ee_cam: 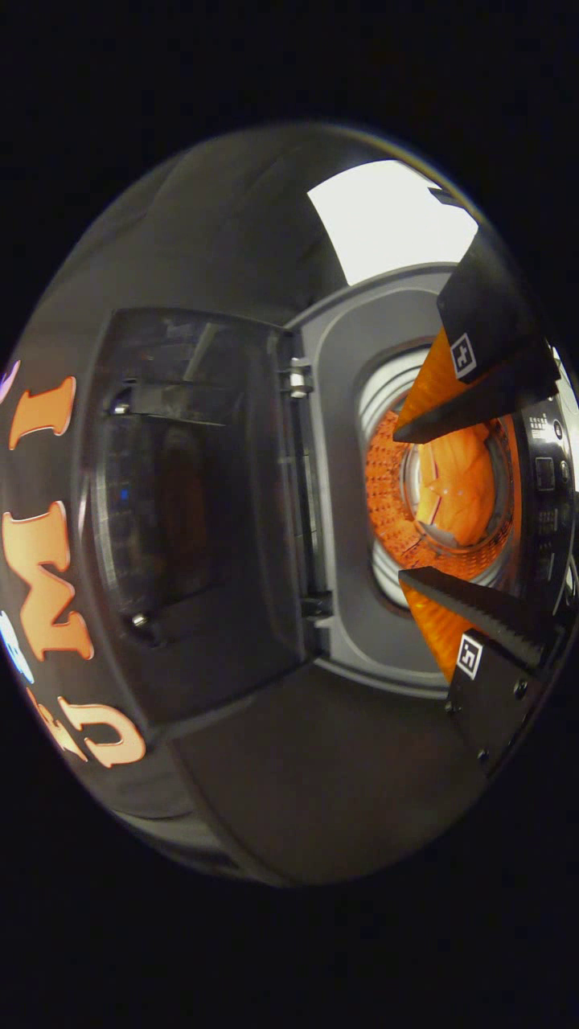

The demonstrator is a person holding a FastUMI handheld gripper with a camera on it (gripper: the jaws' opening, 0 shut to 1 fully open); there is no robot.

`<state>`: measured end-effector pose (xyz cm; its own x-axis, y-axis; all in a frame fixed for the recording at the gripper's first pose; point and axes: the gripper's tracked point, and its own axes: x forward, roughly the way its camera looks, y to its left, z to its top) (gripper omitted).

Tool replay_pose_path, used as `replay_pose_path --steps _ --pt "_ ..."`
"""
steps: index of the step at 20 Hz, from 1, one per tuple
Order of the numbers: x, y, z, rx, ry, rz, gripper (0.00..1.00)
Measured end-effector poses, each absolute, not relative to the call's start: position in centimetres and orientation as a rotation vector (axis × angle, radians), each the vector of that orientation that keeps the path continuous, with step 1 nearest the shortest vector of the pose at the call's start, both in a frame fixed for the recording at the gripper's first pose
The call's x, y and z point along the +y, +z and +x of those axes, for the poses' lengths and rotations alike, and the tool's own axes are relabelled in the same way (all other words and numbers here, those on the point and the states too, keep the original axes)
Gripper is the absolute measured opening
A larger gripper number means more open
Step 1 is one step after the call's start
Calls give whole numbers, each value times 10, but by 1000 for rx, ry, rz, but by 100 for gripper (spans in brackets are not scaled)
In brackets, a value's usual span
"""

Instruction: Put the clothes into the washing machine and then close the washing machine lid.

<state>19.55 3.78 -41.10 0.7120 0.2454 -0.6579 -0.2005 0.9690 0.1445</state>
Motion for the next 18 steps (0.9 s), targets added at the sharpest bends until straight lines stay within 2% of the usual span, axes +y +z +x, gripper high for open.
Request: replay_pose_path --steps 6,11,18 --pt "46 -284 197 481 266 81 99" --pt "49 -196 224 329 283 99 98" --pt "46 -131 291 215 269 123 98"
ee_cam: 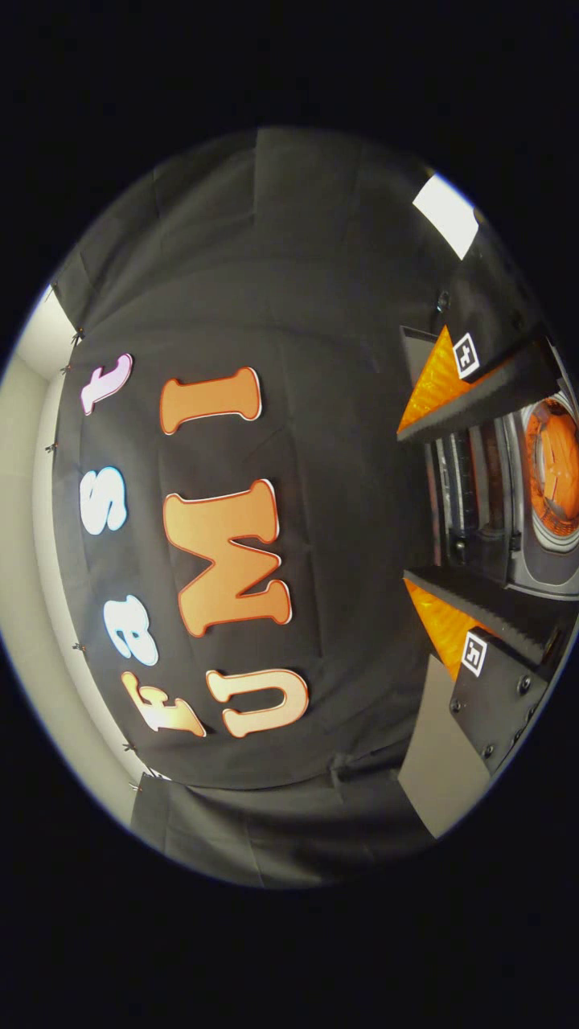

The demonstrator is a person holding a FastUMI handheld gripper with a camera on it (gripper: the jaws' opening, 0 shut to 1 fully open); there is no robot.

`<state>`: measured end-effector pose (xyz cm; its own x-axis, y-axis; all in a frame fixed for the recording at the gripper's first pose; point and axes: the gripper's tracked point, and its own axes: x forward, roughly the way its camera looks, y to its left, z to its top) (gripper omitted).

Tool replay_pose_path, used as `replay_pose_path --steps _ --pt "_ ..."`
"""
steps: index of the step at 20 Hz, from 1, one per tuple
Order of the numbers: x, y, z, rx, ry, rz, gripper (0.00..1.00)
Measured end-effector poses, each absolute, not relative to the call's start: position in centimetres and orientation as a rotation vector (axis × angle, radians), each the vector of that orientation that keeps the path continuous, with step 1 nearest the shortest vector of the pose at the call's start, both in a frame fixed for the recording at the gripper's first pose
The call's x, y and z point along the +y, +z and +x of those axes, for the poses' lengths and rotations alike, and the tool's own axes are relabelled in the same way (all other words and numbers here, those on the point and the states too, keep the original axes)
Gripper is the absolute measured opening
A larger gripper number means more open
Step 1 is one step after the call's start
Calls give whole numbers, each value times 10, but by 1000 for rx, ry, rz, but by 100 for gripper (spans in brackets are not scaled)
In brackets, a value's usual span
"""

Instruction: Put the clothes into the washing machine and then close the washing machine lid.

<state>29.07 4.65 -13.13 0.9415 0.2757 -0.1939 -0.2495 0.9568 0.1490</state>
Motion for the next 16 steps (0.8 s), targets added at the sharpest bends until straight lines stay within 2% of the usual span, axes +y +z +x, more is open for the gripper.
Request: replay_pose_path --steps 5,16 --pt "42 -137 345 220 245 78 98" --pt "43 -214 430 389 211 43 98"
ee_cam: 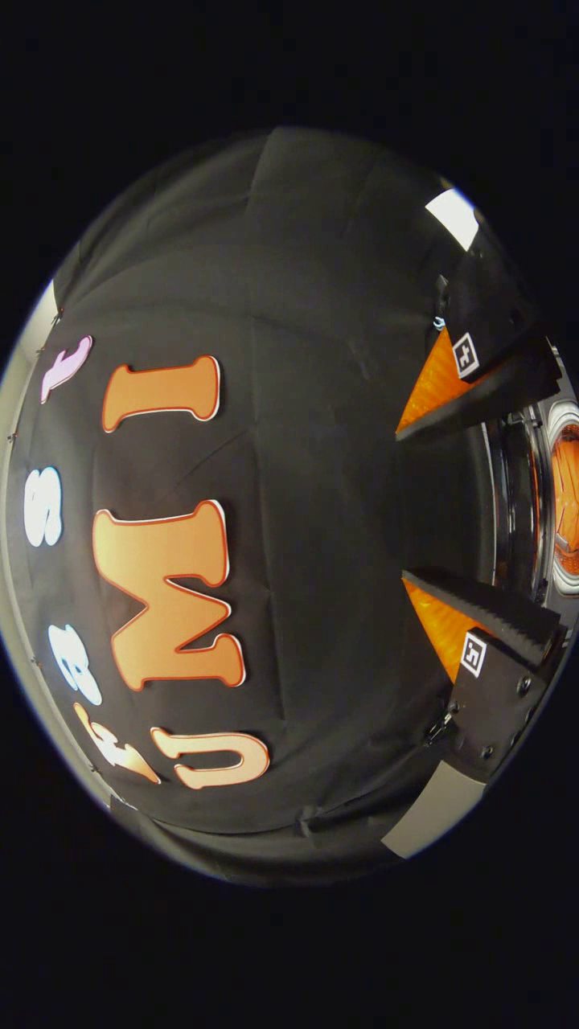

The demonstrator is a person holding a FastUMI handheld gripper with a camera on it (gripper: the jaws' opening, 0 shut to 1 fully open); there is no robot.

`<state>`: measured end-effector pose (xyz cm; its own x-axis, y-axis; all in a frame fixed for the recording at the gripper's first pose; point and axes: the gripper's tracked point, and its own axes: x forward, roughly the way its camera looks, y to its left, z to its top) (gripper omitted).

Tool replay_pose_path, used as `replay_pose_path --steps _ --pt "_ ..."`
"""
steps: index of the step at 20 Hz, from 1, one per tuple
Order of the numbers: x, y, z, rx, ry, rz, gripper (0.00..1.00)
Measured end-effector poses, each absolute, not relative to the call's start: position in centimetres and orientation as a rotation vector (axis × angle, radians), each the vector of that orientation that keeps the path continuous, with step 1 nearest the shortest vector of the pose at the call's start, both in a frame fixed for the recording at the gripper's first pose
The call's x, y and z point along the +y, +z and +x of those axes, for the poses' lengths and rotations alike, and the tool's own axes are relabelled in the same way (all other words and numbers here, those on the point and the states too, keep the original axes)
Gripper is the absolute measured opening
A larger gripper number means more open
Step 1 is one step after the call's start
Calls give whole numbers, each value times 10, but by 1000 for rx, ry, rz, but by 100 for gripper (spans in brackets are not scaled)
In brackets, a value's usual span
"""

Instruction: Put the clothes into the washing machine and then close the washing machine lid.

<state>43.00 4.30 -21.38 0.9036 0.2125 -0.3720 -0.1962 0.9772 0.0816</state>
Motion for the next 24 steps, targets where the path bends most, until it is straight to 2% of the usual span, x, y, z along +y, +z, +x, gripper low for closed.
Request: replay_pose_path --steps 7,8,17,24 --pt "44 -255 435 481 201 -3 98" --pt "44 -243 441 436 201 -1 99" --pt "41 -250 433 422 212 3 99" --pt "36 -244 400 373 209 15 99"
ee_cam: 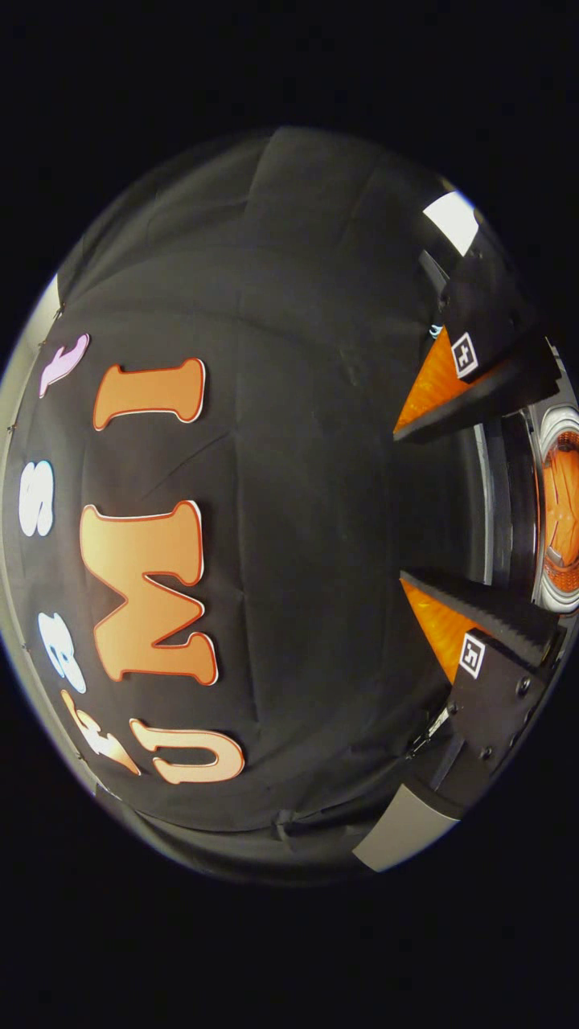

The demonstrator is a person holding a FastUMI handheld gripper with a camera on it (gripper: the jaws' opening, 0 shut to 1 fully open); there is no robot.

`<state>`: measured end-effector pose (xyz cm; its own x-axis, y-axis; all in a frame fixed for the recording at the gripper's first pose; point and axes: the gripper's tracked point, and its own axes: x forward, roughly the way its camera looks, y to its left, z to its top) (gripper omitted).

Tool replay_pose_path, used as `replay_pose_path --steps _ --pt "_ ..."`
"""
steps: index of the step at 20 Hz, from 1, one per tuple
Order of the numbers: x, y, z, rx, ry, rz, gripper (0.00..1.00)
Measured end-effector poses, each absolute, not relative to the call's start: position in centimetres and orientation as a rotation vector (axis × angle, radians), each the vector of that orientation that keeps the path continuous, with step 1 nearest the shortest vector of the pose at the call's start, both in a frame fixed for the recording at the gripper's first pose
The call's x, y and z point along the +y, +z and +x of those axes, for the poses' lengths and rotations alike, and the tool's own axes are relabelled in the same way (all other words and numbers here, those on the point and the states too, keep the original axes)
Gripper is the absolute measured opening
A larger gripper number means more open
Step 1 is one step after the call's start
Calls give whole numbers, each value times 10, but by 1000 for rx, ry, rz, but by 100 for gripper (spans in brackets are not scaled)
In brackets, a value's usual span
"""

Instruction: Put the clothes into the washing machine and then close the washing machine lid.

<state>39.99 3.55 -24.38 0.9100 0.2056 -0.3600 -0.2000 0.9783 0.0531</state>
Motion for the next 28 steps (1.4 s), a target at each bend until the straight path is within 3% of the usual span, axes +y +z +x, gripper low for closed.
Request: replay_pose_path --steps 19,28 --pt "18 -264 297 401 202 2 99" --pt "2 -328 227 535 201 48 99"
